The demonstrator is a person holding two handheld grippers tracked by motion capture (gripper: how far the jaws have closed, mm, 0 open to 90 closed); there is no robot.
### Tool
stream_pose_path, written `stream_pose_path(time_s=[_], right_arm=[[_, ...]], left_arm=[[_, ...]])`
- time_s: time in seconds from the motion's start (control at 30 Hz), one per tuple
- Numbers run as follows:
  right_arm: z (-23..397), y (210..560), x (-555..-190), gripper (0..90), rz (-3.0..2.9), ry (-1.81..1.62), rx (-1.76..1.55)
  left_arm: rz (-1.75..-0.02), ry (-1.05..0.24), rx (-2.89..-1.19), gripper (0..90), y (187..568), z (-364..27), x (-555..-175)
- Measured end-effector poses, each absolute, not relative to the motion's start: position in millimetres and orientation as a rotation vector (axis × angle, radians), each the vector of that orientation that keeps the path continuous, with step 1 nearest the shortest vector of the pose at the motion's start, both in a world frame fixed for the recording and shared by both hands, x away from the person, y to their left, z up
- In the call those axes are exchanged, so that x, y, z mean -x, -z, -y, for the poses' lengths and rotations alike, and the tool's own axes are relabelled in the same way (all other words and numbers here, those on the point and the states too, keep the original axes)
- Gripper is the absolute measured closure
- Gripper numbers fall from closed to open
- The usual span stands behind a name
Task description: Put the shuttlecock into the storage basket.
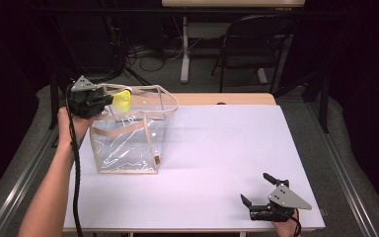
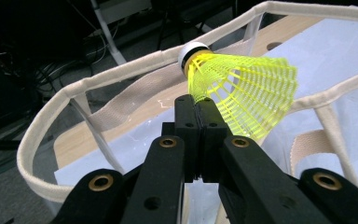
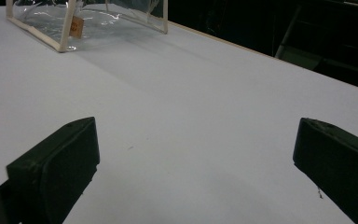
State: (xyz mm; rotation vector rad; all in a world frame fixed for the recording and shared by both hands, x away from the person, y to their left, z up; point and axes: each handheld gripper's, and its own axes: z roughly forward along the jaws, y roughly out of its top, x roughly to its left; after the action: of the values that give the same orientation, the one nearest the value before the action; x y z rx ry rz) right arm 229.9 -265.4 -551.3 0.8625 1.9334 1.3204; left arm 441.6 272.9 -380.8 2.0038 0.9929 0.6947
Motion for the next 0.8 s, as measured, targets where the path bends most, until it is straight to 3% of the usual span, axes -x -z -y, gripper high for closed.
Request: stream_pose_path(time_s=[0.8], right_arm=[[264.9,551.3,-229.4,0.0,-1.933,-1.325,-0.857]], left_arm=[[-1.093,-0.789,-2.059,88.5,386.9,-266.6,-444.3]])
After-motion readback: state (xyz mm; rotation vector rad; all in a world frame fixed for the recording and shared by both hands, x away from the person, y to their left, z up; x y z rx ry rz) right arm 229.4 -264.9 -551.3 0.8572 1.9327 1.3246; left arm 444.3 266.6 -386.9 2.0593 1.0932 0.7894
